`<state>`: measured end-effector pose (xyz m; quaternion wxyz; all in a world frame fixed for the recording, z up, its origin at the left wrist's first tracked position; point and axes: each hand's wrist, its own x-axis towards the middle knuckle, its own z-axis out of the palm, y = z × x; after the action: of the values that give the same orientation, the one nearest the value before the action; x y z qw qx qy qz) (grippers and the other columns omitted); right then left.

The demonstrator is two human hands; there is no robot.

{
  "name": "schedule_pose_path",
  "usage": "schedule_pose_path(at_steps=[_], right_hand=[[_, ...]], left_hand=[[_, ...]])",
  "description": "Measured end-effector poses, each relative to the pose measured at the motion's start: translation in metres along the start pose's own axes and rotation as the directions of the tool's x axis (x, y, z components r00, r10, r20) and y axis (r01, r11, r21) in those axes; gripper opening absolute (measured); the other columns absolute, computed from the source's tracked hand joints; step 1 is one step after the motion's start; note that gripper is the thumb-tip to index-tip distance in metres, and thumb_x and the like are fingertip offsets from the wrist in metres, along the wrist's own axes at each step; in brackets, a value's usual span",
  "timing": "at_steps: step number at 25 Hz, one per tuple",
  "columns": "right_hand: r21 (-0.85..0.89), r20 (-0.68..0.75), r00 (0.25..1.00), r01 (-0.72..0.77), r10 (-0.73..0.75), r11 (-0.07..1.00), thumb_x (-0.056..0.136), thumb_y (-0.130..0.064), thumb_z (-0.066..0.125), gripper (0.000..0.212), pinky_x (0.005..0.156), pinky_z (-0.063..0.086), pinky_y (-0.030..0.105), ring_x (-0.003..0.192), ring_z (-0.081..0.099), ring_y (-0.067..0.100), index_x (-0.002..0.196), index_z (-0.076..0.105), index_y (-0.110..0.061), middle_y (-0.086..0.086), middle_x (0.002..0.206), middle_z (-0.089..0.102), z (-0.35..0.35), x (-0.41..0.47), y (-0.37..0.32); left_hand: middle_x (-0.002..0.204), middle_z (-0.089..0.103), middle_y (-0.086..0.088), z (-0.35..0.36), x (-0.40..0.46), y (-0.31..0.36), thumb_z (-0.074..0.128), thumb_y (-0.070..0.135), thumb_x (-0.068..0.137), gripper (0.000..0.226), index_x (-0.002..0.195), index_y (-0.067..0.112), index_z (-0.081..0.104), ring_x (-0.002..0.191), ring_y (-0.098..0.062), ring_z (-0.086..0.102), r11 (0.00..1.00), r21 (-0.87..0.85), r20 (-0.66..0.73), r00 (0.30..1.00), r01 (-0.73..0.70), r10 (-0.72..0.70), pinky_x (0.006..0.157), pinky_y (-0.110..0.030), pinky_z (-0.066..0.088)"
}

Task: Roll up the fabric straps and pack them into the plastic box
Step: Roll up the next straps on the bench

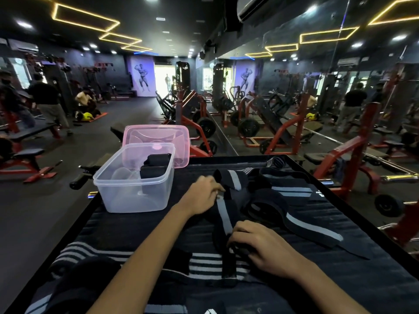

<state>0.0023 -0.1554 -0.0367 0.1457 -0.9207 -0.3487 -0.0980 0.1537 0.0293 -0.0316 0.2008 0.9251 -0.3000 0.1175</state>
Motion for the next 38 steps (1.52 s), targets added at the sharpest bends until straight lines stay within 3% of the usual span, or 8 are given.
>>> schedule_pose_path(at_steps=[4, 11, 17, 21, 25, 30, 34, 38], right_hand=[[0.018, 0.012, 0.999, 0.040, -0.040, 0.999, 0.084, -0.011, 0.050, 0.029, 0.083, 0.044, 0.028, 0.099, 0.048, 0.012, 0.108, 0.057, -0.025, -0.009, 0.107, 0.052, 0.000, 0.002, -0.009], [-0.026, 0.091, 0.994, 0.063, -0.060, 0.998, 0.079, -0.035, 0.027, 0.044, 0.081, 0.043, 0.037, 0.100, 0.047, 0.021, 0.108, 0.056, -0.020, 0.000, 0.110, 0.054, -0.004, 0.004, -0.012], [0.068, 0.051, 0.996, 0.068, -0.072, 0.995, 0.079, -0.010, 0.056, 0.027, 0.072, 0.037, 0.023, 0.091, 0.048, 0.013, 0.101, 0.056, -0.025, -0.006, 0.101, 0.053, -0.001, 0.003, -0.013], [0.172, 0.015, 0.999, 0.049, -0.052, 0.984, 0.088, -0.016, 0.052, 0.017, 0.076, 0.046, 0.021, 0.089, 0.053, 0.002, 0.095, 0.060, -0.030, -0.013, 0.094, 0.052, -0.001, 0.001, -0.013], [0.237, 0.045, 0.999, 0.018, -0.029, 0.971, 0.095, -0.022, 0.052, 0.014, 0.074, 0.031, 0.004, 0.085, 0.047, -0.010, 0.090, 0.064, -0.026, -0.019, 0.084, 0.041, -0.009, 0.004, -0.016], [0.450, -0.049, 0.947, -0.262, 0.317, 0.854, 0.082, -0.073, 0.045, 0.051, 0.086, 0.047, 0.026, 0.101, 0.056, 0.003, 0.107, 0.061, -0.031, -0.015, 0.102, 0.058, -0.022, 0.014, 0.005], [-0.101, -0.111, 0.771, -0.637, 0.627, 0.764, 0.079, -0.061, 0.062, 0.077, 0.098, 0.044, 0.039, 0.127, 0.037, 0.026, 0.142, 0.032, -0.028, 0.003, 0.138, 0.039, -0.027, 0.071, 0.069], [-0.010, 0.036, 0.727, -0.686, 0.685, 0.728, 0.085, -0.046, 0.060, 0.070, 0.102, 0.040, 0.051, 0.132, 0.024, 0.034, 0.145, 0.025, -0.044, 0.006, 0.149, 0.023, -0.003, 0.099, 0.087]], left_hand=[[0.121, 0.055, -0.018, 0.001, 0.019, -0.001, 0.043, 0.005, 0.093, 0.031, 0.120, 0.001, 0.058, 0.112, -0.032, 0.054, 0.997, 0.015, 0.342, 0.937, -0.075, 0.066, 0.097, -0.039, 0.041], [0.136, 0.042, -0.013, 0.029, 0.058, -0.003, 0.040, 0.013, 0.092, 0.034, 0.126, 0.006, 0.042, 0.126, -0.036, 0.039, 0.968, 0.154, 0.331, 0.913, 0.199, -0.240, 0.104, -0.052, 0.033], [0.151, 0.021, -0.004, 0.038, 0.067, 0.004, 0.036, 0.029, 0.098, 0.049, 0.141, 0.006, 0.036, 0.139, -0.034, 0.017, 0.873, 0.440, 0.285, 0.889, 0.210, -0.358, 0.111, -0.060, 0.013], [0.156, 0.011, -0.004, 0.045, 0.083, -0.008, 0.037, 0.034, 0.097, 0.052, 0.144, 0.012, 0.036, 0.142, -0.034, 0.011, 0.891, 0.382, 0.286, 0.886, 0.245, -0.366, 0.112, -0.065, 0.007], [0.152, 0.020, -0.005, 0.051, 0.095, -0.017, 0.034, 0.042, 0.097, 0.052, 0.141, 0.015, 0.043, 0.141, -0.034, 0.016, 0.911, 0.279, 0.239, 0.897, 0.304, -0.372, 0.111, -0.068, 0.007], [0.153, 0.016, -0.009, 0.053, 0.085, -0.016, 0.033, 0.044, 0.099, 0.053, 0.140, 0.011, 0.042, 0.139, -0.034, 0.017, 0.907, 0.277, 0.234, 0.893, 0.317, -0.384, 0.112, -0.064, 0.012], [0.155, 0.020, -0.007, 0.068, 0.074, -0.013, 0.025, 0.036, 0.100, 0.052, 0.149, 0.018, 0.028, 0.140, -0.032, 0.020, 0.926, 0.269, 0.128, 0.944, 0.263, -0.305, 0.115, -0.058, 0.013], [0.153, 0.030, -0.008, 0.068, 0.075, -0.018, 0.026, 0.029, 0.101, 0.049, 0.147, 0.014, 0.032, 0.145, -0.027, 0.018, 0.953, 0.201, 0.164, 0.951, 0.228, -0.262, 0.117, -0.051, 0.012]])
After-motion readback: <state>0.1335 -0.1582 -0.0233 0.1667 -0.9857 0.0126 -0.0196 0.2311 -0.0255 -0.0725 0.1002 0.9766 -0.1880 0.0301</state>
